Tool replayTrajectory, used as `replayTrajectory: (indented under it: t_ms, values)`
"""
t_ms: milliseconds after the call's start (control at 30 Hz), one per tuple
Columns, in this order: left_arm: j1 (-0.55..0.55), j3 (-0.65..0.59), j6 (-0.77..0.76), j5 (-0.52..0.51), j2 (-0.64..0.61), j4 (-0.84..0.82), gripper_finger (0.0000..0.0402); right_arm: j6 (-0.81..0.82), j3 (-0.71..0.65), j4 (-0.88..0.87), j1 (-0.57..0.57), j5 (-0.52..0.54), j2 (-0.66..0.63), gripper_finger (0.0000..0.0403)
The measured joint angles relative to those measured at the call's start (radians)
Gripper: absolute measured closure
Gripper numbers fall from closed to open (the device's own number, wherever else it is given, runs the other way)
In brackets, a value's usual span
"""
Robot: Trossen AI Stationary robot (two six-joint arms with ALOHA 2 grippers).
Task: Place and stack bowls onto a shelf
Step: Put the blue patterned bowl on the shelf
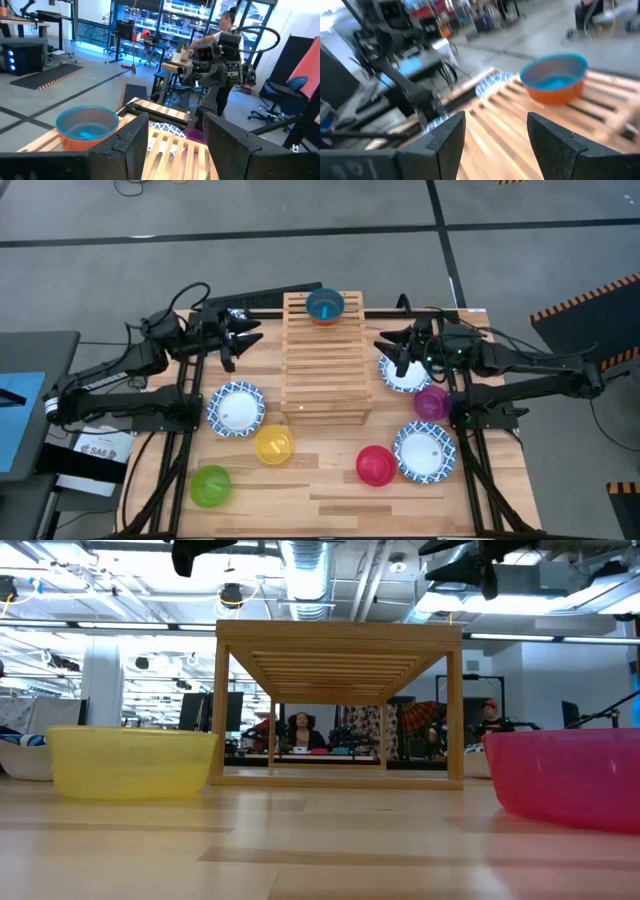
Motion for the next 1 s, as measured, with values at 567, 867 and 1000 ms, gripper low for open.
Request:
replayTrajectory:
  t_ms: [567, 867, 1000]
  values:
    - [0.000, -0.002, -0.006, 0.001, 0.030, -0.042, 0.0228, 0.134, 0.184, -0.938, 0.048, -0.033, 0.157, 0.0163]
    - [0.000, -0.002, -0.006, 0.001, 0.029, -0.049, 0.0228, 0.074, 0.047, -0.957, 0.096, -0.082, 0.232, 0.0163]
    - [0.000, -0.002, -0.006, -0.001, 0.030, -0.056, 0.0228, 0.094, -0.033, -0.866, 0.092, -0.100, 0.187, 0.0163]
